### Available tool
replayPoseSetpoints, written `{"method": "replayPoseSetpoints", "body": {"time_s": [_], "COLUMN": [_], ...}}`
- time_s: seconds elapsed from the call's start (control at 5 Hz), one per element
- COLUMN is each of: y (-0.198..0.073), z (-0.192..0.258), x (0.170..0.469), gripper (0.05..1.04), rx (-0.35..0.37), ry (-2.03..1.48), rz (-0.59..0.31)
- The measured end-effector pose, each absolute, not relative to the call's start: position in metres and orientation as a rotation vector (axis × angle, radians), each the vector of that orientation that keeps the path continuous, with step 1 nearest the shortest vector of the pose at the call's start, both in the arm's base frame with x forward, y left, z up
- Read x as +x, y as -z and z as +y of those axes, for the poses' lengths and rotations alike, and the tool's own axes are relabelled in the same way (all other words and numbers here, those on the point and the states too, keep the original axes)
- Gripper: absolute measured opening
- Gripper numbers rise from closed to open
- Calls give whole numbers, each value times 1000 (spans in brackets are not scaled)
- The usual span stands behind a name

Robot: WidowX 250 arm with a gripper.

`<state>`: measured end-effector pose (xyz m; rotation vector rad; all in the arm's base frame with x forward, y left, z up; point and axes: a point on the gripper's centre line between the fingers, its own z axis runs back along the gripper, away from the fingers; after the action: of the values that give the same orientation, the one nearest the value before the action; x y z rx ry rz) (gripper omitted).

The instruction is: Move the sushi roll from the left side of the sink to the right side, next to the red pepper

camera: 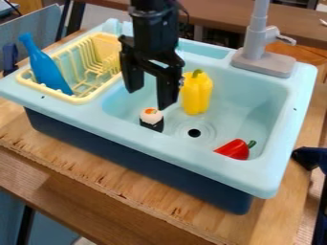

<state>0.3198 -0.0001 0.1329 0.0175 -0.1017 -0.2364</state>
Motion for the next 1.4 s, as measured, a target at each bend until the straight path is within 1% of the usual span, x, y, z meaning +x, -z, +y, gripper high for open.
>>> {"method": "replayPoseSetpoints", "body": {"time_s": [0.2,0.4,0.6,0.8,1.0,1.2,1.4], "y": [-117,-104,-96,-84,-84,-100,-135], "z": [4,6,7,6,6,2,-6], "x": [316,317,319,321,324,322,316], "gripper": [1001,1001,1001,944,672,509,467], "rx": [40,44,49,42,38,15,-3], "ry": [242,245,241,250,260,275,305], "rz": [-57,-18,-9,17,12,-18,-103]}}
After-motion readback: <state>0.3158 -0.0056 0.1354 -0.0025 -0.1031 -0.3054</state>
